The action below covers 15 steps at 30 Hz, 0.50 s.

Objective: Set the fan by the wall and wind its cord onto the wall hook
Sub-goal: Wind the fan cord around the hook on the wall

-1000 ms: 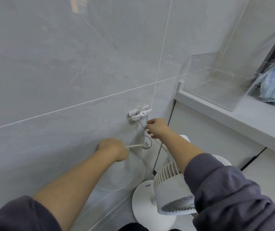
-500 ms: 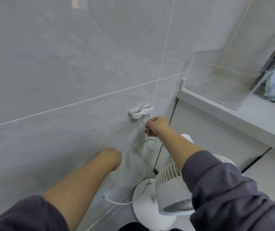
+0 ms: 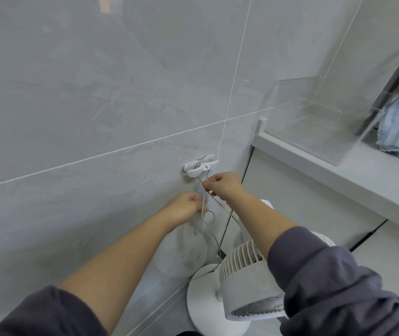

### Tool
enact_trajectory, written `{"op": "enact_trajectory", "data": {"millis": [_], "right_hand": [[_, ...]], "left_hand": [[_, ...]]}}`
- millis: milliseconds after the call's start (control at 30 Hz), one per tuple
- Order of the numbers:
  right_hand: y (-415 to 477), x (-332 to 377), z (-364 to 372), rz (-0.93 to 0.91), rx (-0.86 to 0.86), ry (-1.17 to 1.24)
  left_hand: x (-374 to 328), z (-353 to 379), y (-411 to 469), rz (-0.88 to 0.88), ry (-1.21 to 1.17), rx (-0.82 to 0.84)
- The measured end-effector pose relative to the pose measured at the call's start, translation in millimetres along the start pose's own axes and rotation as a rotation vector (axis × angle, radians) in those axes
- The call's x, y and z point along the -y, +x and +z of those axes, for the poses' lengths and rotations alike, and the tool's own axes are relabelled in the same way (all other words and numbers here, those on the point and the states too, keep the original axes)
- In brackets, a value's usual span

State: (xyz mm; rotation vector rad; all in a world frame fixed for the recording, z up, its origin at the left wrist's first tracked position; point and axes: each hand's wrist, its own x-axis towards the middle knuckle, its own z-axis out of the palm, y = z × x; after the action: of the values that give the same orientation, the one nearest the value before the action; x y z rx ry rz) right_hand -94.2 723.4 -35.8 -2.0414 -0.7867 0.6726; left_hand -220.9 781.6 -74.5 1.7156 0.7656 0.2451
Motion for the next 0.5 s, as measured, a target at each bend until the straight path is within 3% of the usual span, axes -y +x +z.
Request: {"op": "enact_trajectory", "data": {"millis": [100, 300, 500], "right_hand": [[-2.5, -0.6, -0.7, 0.009, 0.000, 0.051], [-2.5, 16.5, -5.0, 0.165, -0.015, 0.262], [4.7, 36.7, 0.1, 0.309, 0.023, 0.322]], "left_hand": [[-0.2, 4.4, 3.5, -0.006, -0.123, -0.049], [5.3, -2.1, 2.0, 0.004, -0.128, -0.360], [-0.3, -3.9, -4.0, -0.022, -0.399, -0.442]]}}
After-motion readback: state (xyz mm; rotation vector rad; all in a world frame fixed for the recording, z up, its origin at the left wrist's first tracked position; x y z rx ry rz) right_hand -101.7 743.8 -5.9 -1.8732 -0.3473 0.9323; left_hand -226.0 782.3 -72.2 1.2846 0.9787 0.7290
